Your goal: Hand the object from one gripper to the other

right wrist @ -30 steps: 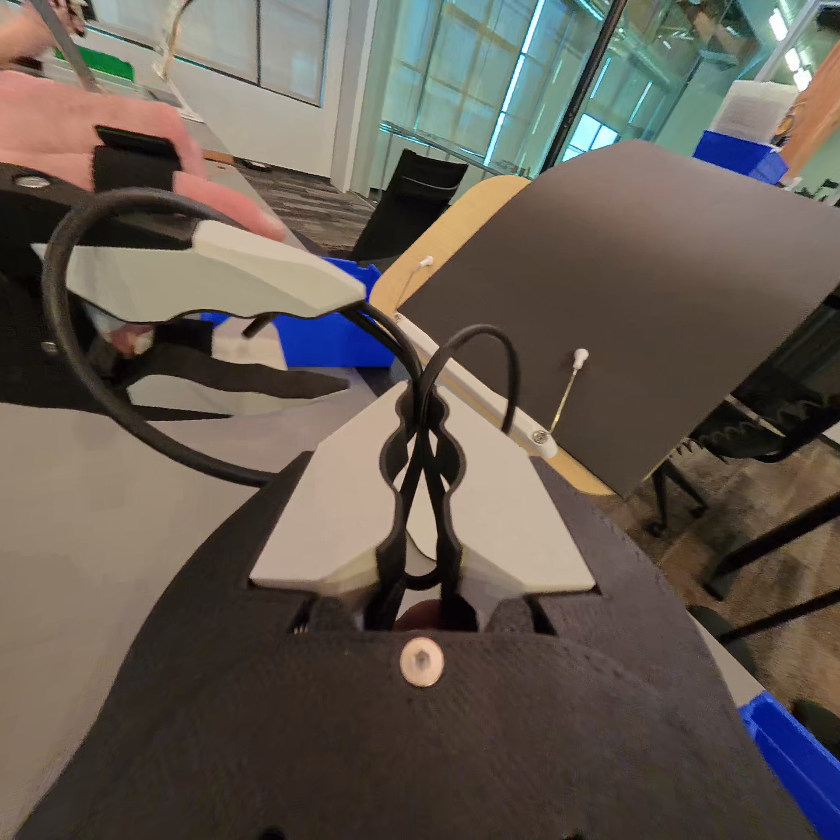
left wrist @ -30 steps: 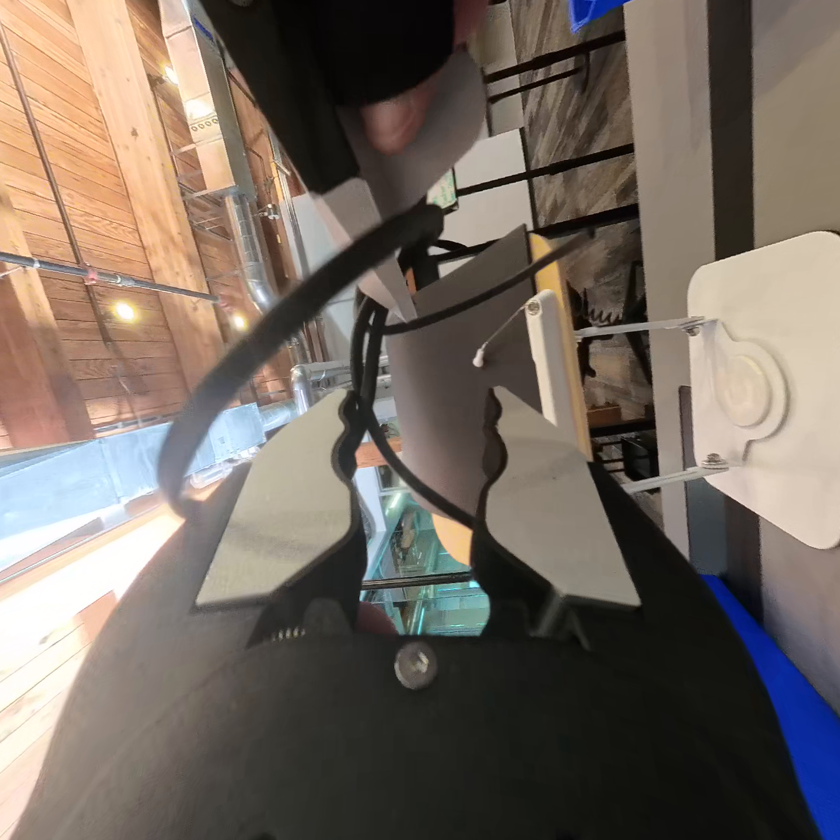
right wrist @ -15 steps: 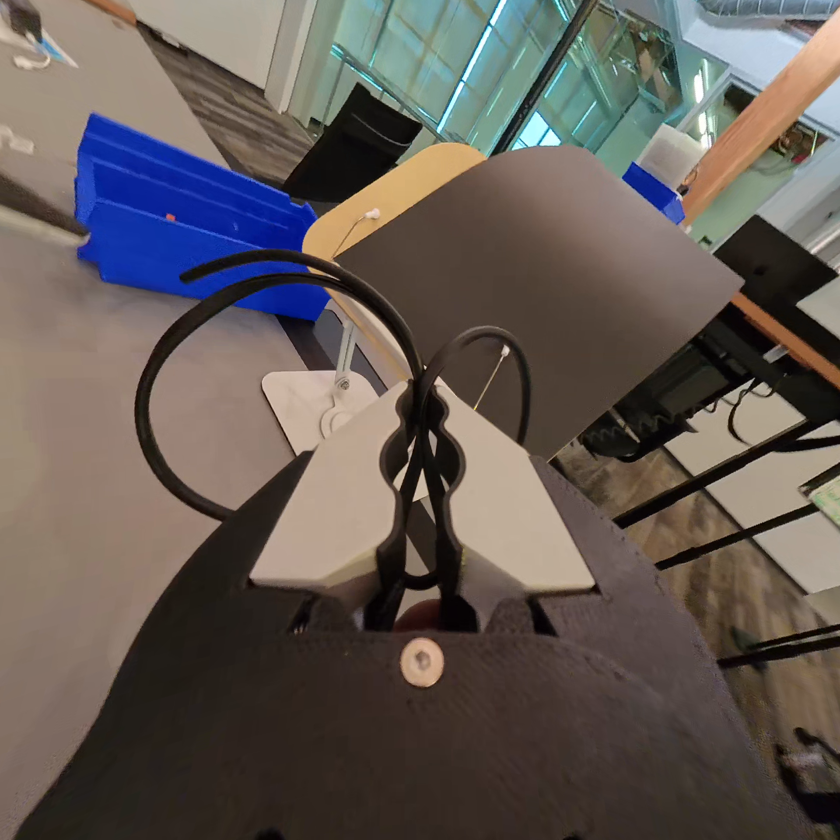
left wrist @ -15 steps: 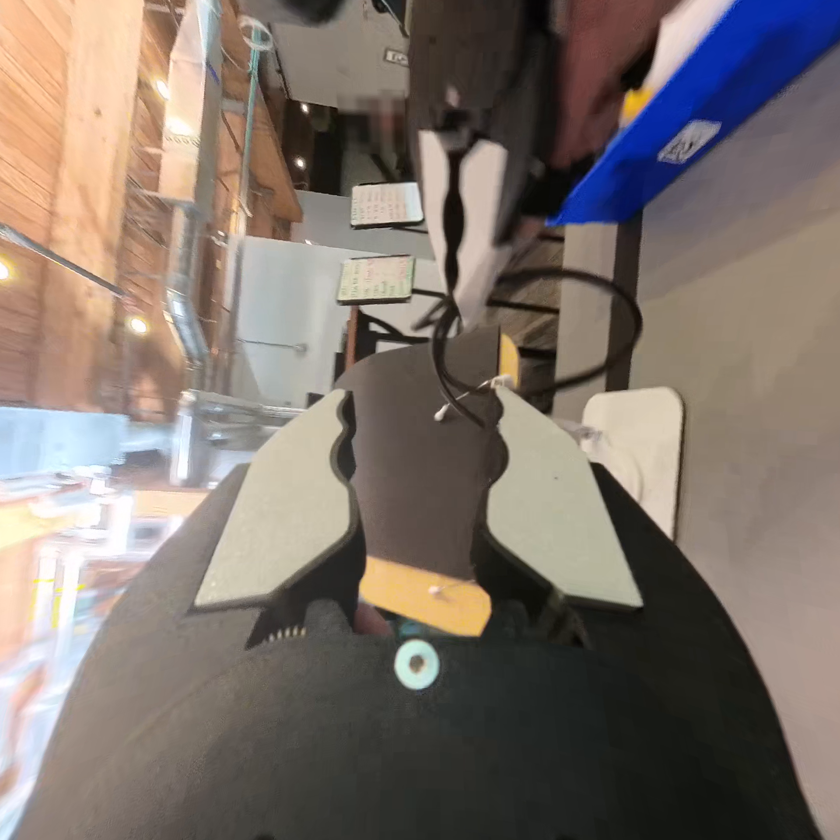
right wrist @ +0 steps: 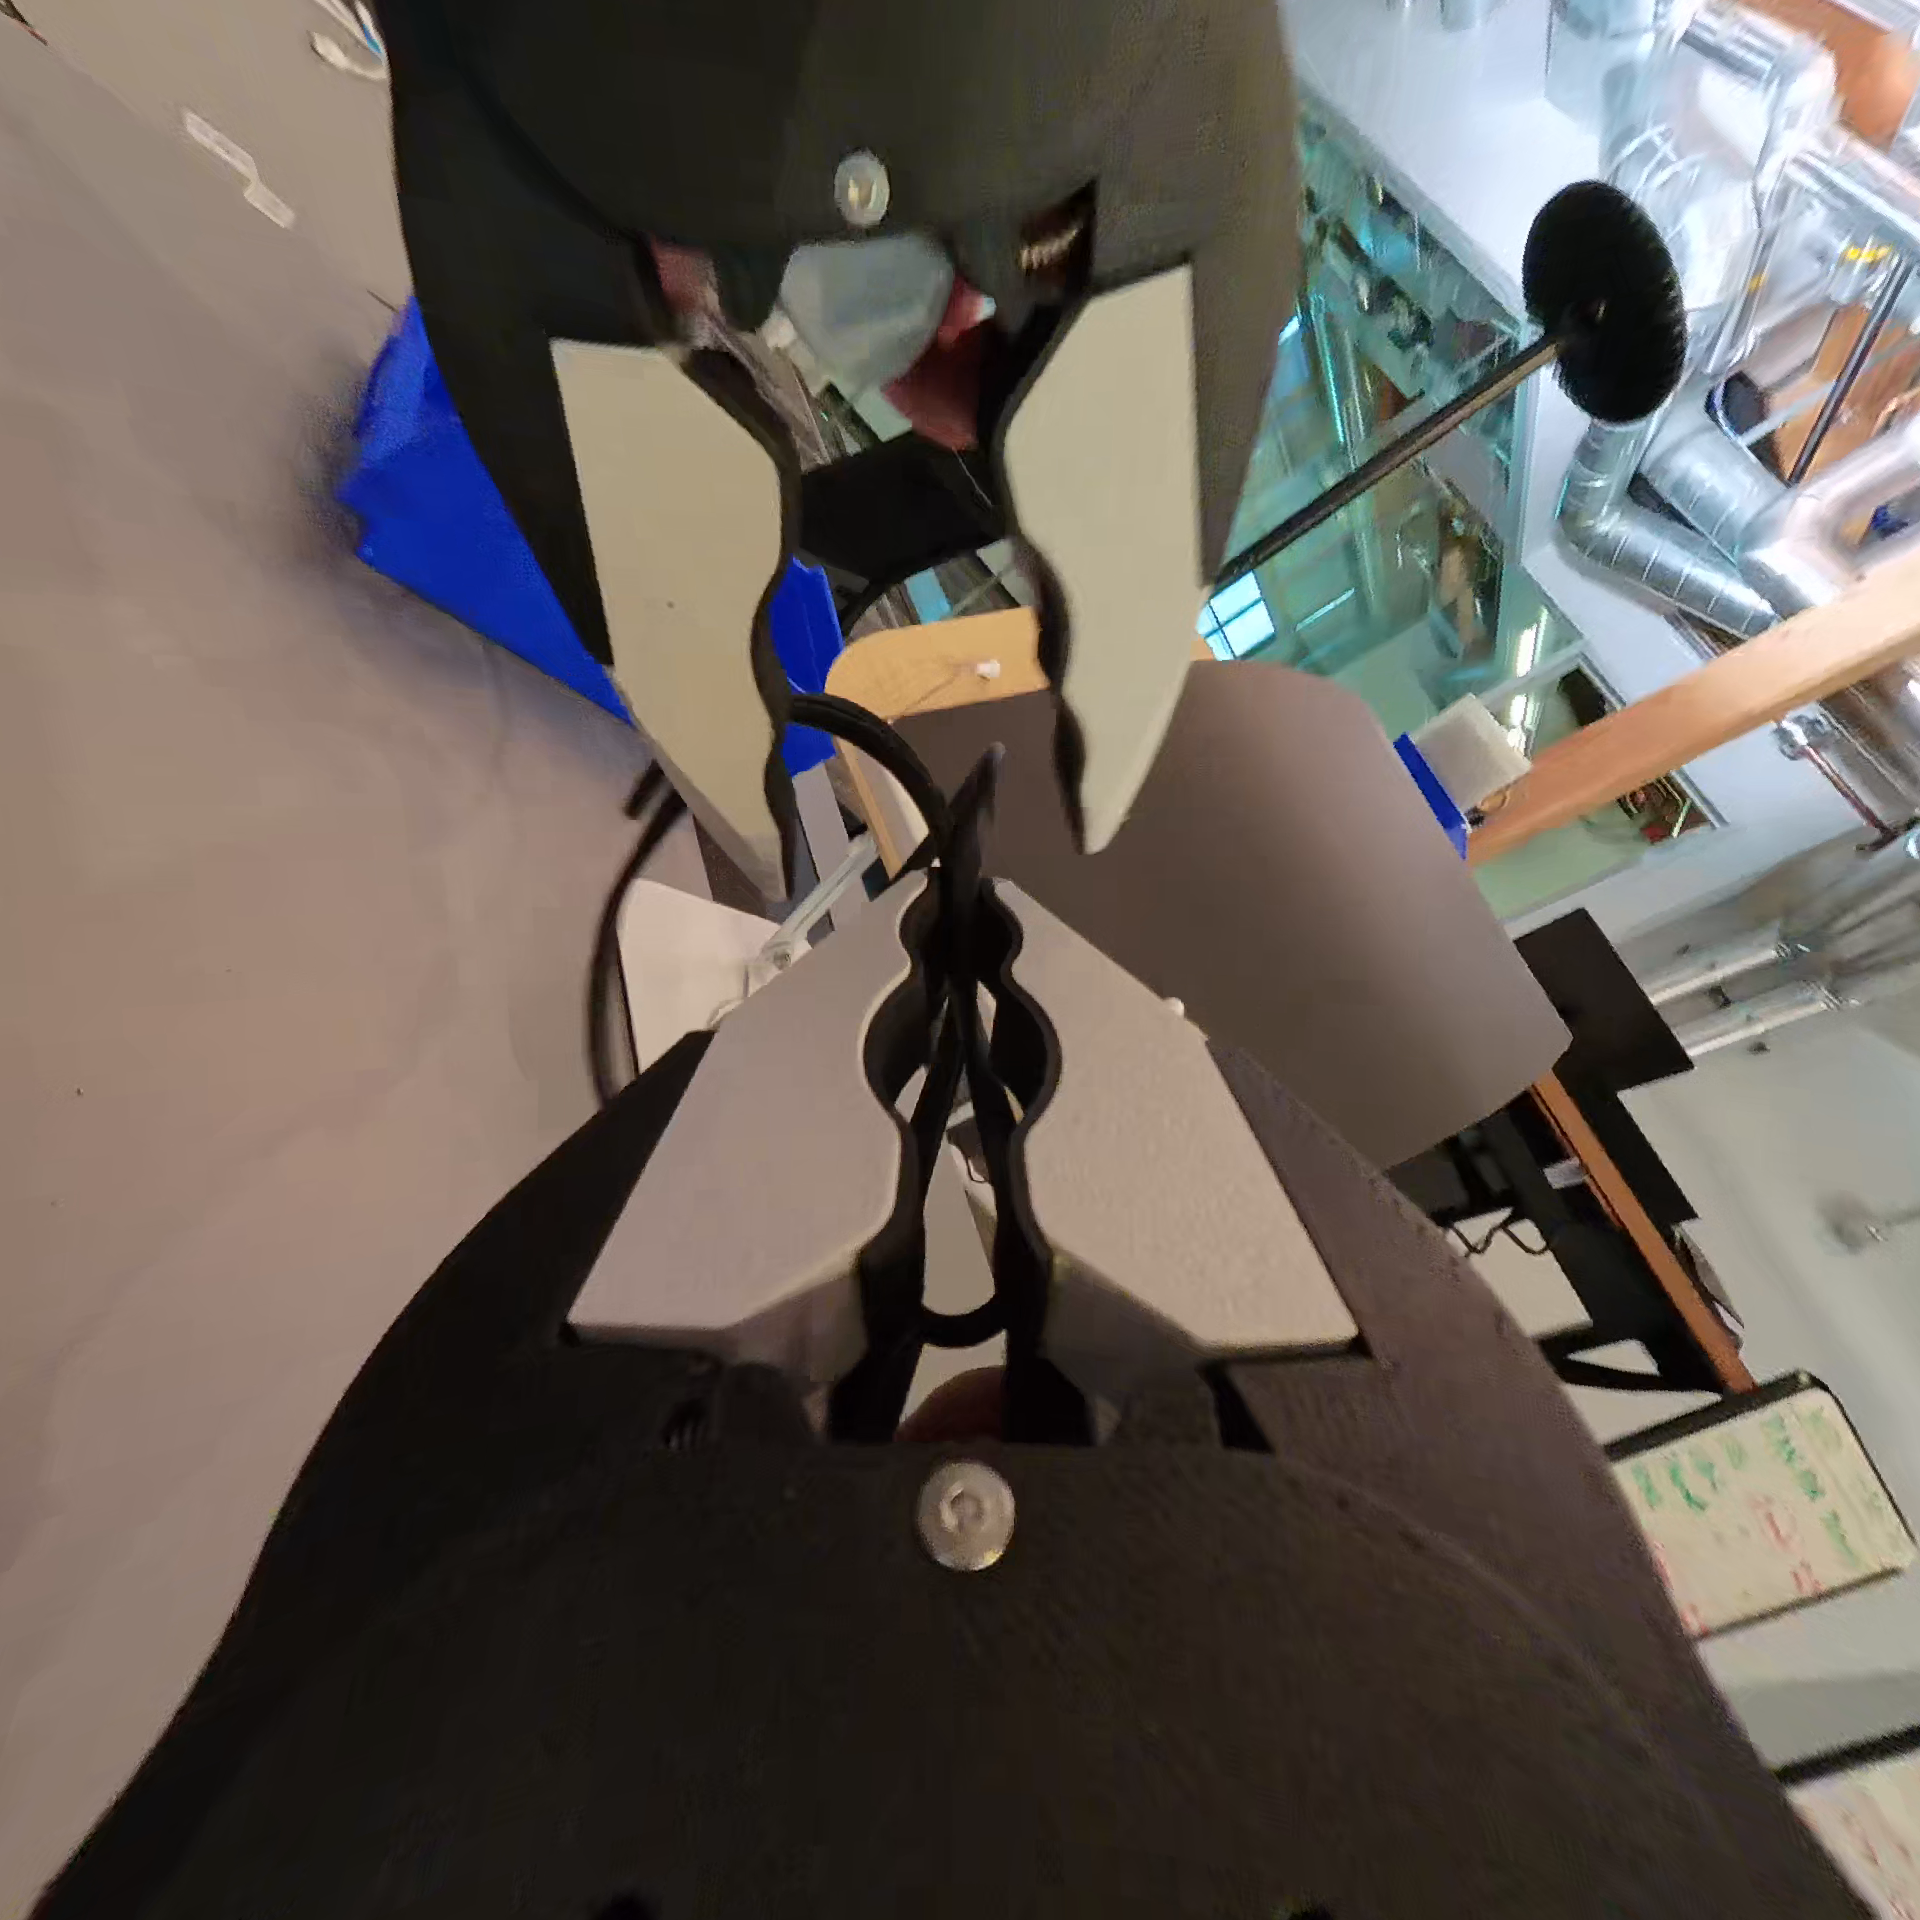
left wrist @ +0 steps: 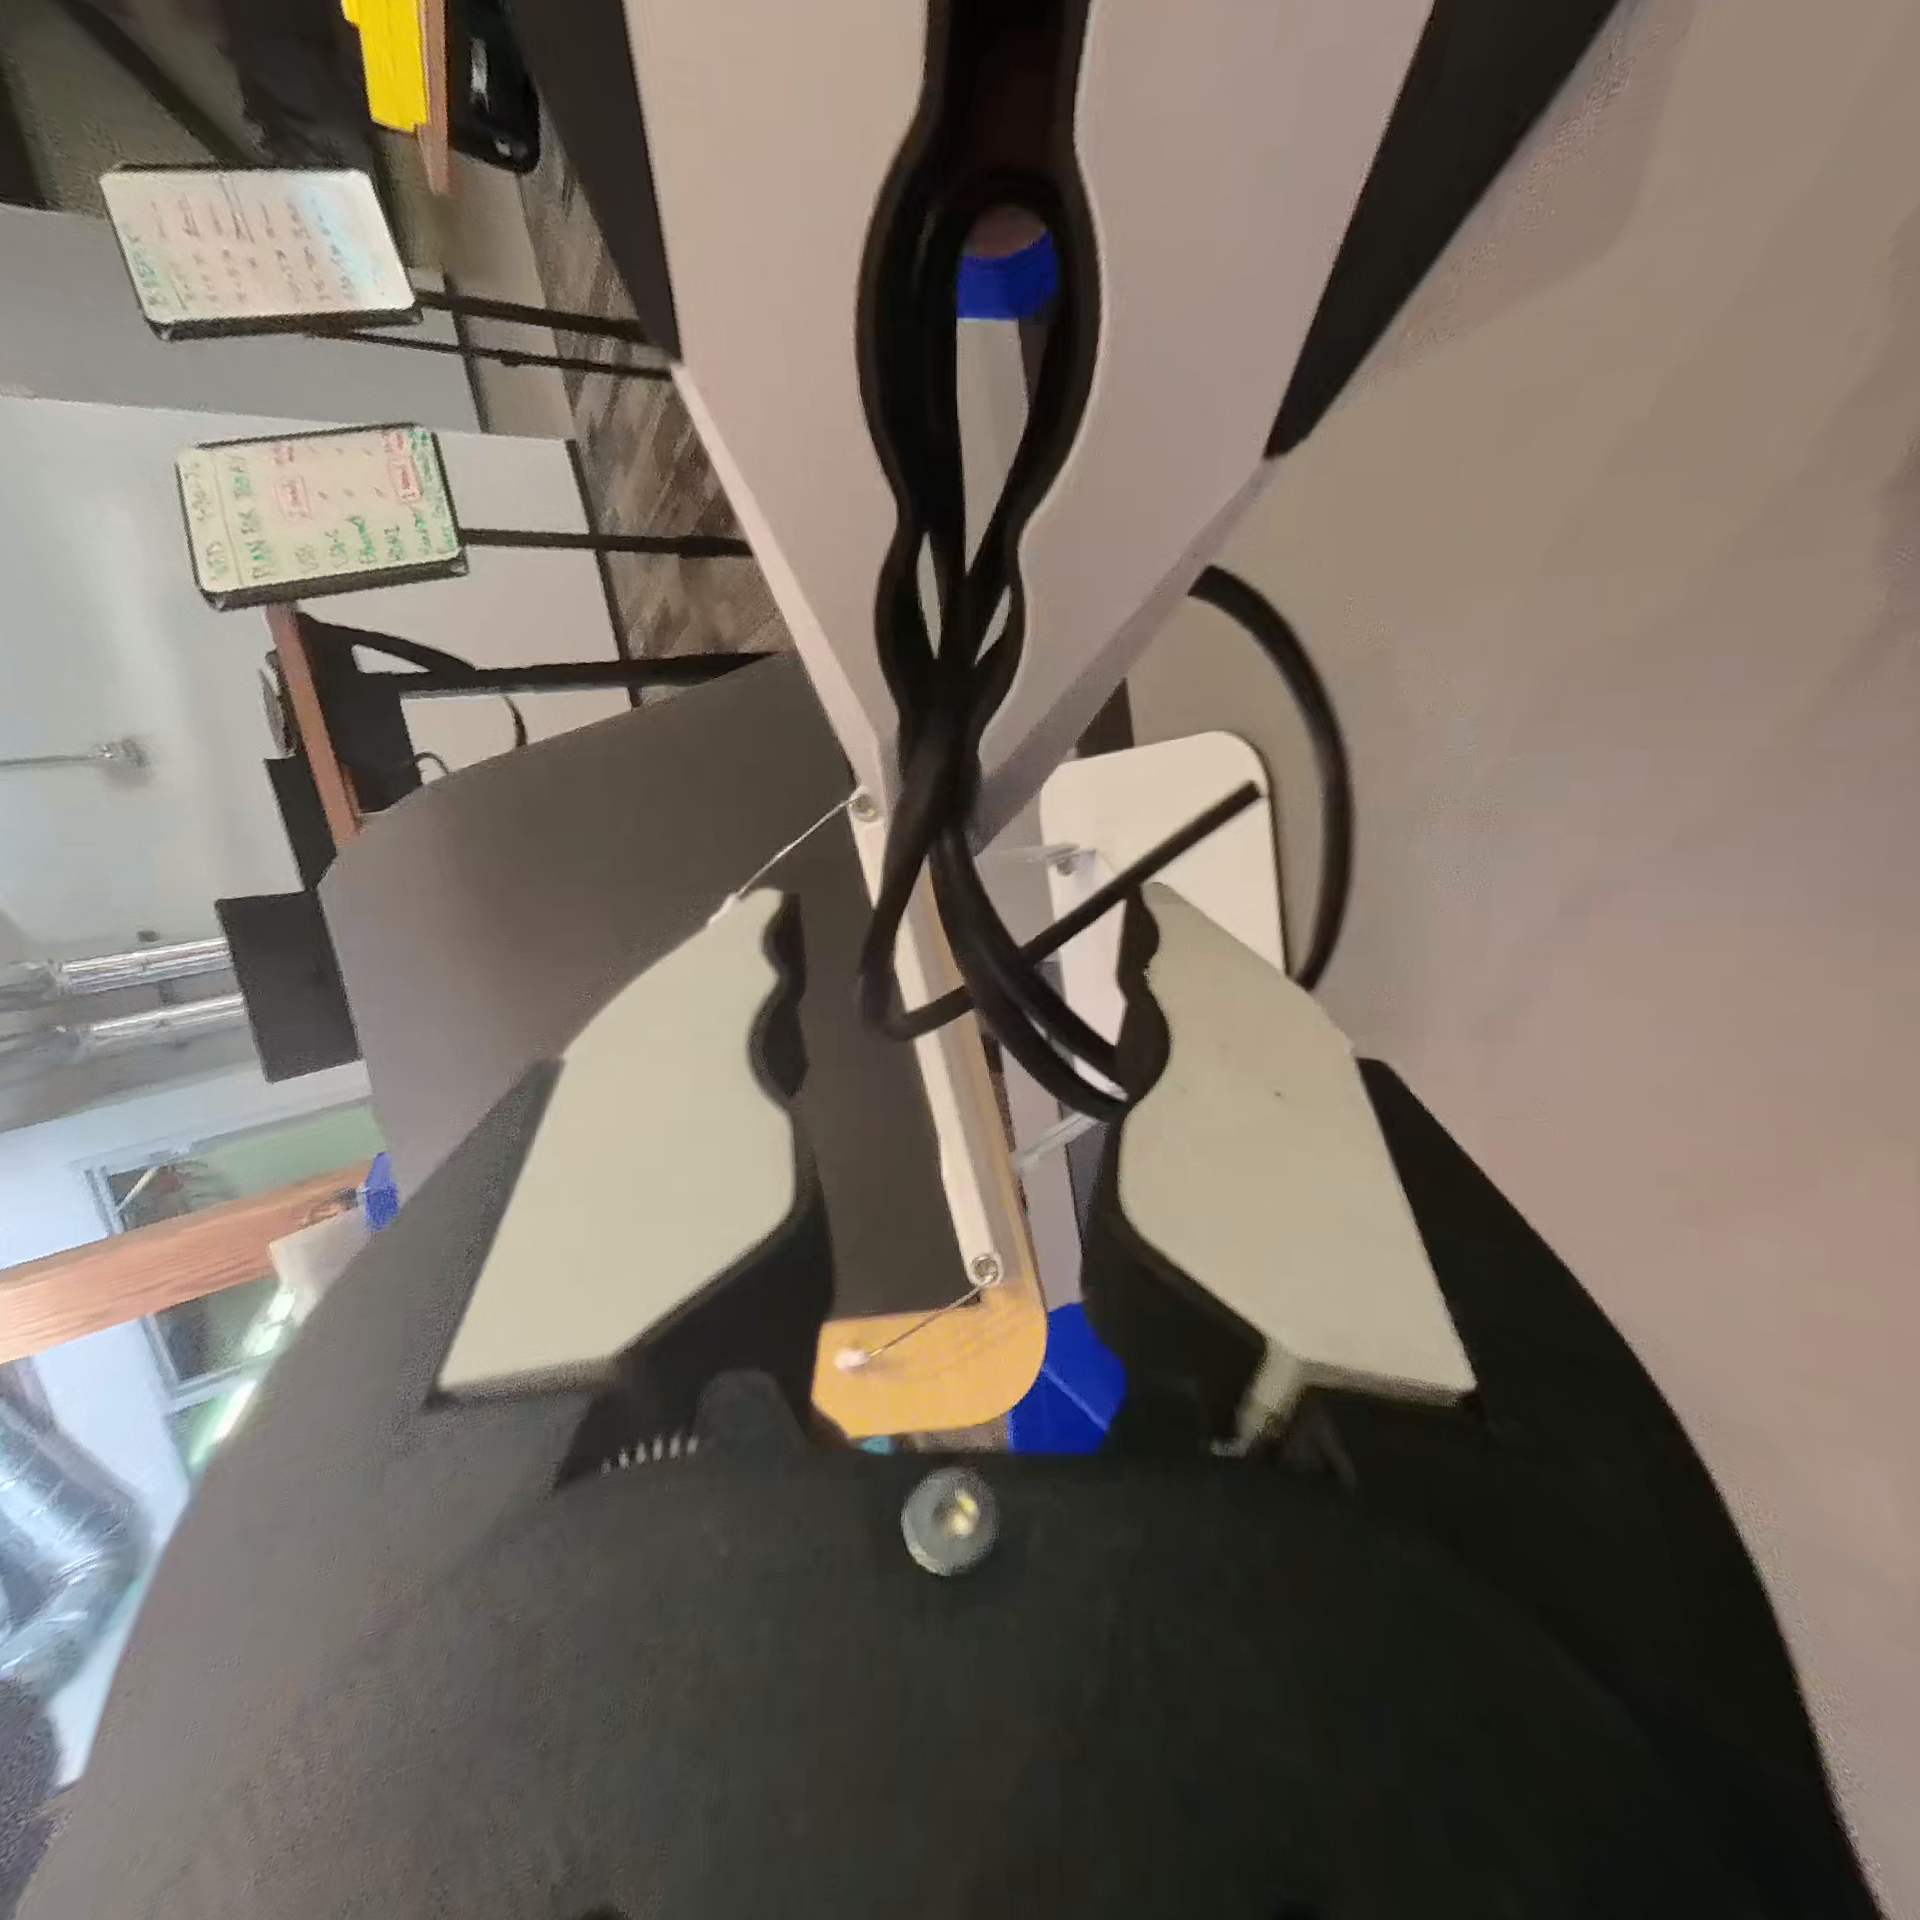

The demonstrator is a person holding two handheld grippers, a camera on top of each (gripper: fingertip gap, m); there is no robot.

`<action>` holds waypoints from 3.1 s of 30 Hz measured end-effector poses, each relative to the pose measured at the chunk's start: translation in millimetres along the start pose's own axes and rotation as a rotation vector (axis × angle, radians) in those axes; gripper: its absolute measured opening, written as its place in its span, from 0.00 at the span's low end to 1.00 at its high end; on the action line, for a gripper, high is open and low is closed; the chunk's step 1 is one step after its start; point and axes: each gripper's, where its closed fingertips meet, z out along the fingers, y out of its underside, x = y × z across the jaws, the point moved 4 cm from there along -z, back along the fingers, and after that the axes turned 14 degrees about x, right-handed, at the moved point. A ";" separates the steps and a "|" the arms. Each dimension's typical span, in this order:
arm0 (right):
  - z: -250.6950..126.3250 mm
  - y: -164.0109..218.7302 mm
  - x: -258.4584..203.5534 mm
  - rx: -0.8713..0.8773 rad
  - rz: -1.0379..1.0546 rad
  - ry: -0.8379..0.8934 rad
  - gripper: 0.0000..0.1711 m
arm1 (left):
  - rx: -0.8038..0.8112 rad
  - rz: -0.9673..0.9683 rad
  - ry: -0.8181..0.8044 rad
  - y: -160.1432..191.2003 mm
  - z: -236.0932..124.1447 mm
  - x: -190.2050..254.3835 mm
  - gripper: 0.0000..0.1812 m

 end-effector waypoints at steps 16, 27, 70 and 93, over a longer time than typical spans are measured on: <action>-2.0 -9.8 -2.0 0.110 0.038 -0.014 0.01 | 0.061 -0.014 -0.157 9.4 -6.8 -1.1 0.01; -8.3 -20.6 8.1 0.109 -0.038 0.043 0.19 | -0.052 0.094 -0.296 26.1 -16.0 -17.3 0.00; -11.1 -54.3 -74.8 0.319 0.213 -0.484 0.37 | 0.249 0.688 -0.136 -82.6 -45.5 48.6 0.00; -4.0 -40.1 -67.5 0.238 0.215 -0.440 0.01 | 0.224 0.656 -0.159 -76.3 -46.8 45.2 0.05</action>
